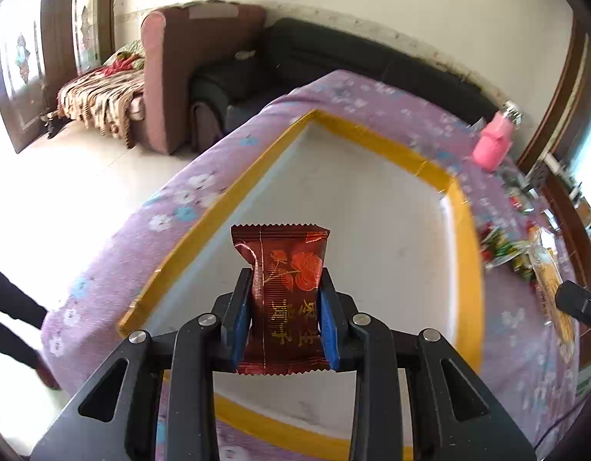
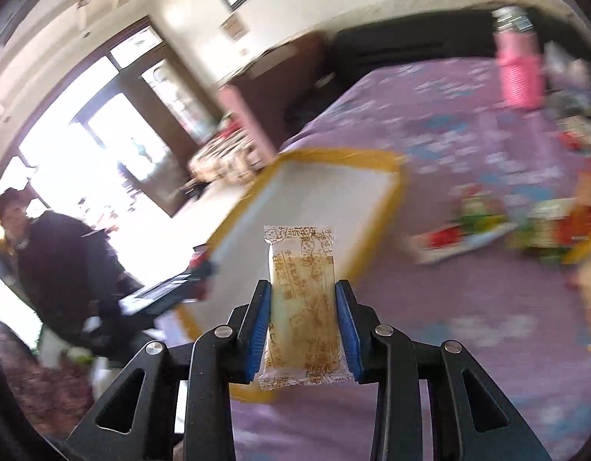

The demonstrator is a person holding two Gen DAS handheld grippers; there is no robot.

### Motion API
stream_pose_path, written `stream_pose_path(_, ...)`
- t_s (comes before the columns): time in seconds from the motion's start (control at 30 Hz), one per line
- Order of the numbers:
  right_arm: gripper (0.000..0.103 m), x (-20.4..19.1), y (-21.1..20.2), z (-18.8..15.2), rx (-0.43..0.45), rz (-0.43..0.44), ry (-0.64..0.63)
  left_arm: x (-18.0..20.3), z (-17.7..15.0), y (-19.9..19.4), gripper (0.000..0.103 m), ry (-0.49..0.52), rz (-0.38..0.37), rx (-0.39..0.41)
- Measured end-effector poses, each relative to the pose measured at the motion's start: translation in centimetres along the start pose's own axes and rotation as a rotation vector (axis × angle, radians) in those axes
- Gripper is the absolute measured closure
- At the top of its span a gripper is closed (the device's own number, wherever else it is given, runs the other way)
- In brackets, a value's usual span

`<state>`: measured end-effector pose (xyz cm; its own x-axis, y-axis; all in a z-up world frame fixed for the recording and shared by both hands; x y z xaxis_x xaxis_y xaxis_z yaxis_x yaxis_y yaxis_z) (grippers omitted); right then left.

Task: Organize snacks
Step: 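Carry both packs over the white tray and open both tools, then grasp green pea snack packet with the right tool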

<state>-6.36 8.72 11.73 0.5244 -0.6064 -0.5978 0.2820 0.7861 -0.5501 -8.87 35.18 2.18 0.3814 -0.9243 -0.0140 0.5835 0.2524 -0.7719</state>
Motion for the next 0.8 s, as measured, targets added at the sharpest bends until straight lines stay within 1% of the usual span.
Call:
stream_pose_path(0.03, 0.069, -0.9, 1.7, 0.0, -0.024, 0.022, -0.001, -0.2, 0.0, 0.3, 0.074, 0.001, 0.010, -0.007)
stream_pose_path(0.17, 0.069, -3.2, 7.8, -0.3, -0.106, 0.045, -0.018, -1.1, -0.2, 1.3, 0.074, -0.013, 0.015, -0.048)
stream_pose_path(0.27, 0.069, -3.8, 12.0, -0.8, -0.166, 0.031, -0.027, -1.8, -0.5, 1.3, 0.072, -0.034, 0.001, -0.060)
stream_pose_path(0.3, 0.069, -3.9, 13.0, -1.1, -0.182, 0.023, -0.026, -2.2, -0.5, 1.2, 0.069, -0.044, -0.003, -0.063)
stream_pose_path(0.37, 0.069, -3.9, 14.8, -1.6, -0.208, 0.017, -0.017, -2.8, -0.5, 1.0, 0.066, -0.059, -0.011, -0.063)
stream_pose_path(0.4, 0.066, -3.7, 15.3, -1.5, -0.213, 0.012, -0.017, -3.0, -0.5, 0.8, 0.066, -0.067, -0.018, -0.060)
stream_pose_path(0.43, 0.066, -3.7, 15.6, -1.6, -0.217, 0.006, -0.020, -3.3, -0.6, 0.5, 0.066, -0.078, -0.027, -0.055)
stream_pose_path(0.53, 0.066, -4.4, 14.7, -1.6, -0.195, -0.001, -0.055, -3.8, -0.6, -0.6, 0.066, -0.113, -0.054, -0.026)
stream_pose_path(0.6, 0.064, -4.8, 13.5, -1.3, -0.165, -0.015, -0.088, -4.1, -0.6, -1.3, 0.057, -0.142, -0.072, -0.008)
stream_pose_path(0.67, 0.060, -4.7, 11.7, -0.9, -0.125, -0.033, -0.106, -4.1, -0.6, -2.2, 0.054, -0.176, -0.096, 0.014)
stream_pose_path(0.73, 0.059, -4.1, 9.8, -0.3, -0.082, -0.050, -0.099, -4.1, -0.6, -2.9, 0.053, -0.193, -0.125, 0.024)
stream_pose_path(0.8, 0.058, -3.0, 8.2, 0.3, -0.046, -0.069, -0.080, -3.7, -0.5, -3.3, 0.047, -0.200, -0.152, 0.027)
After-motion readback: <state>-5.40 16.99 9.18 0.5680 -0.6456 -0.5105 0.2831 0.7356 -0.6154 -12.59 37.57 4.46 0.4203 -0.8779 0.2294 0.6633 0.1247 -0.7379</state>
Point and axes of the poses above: each gripper's, at about its wrist camera, not at the fingertips, and y roughly the way its jaws point, x to its right, z to its top, the point moved 3 cm from there along y, roughly the way its jaws point, and after that the axes turned 12 degrees about z, right-handed, at the moved point
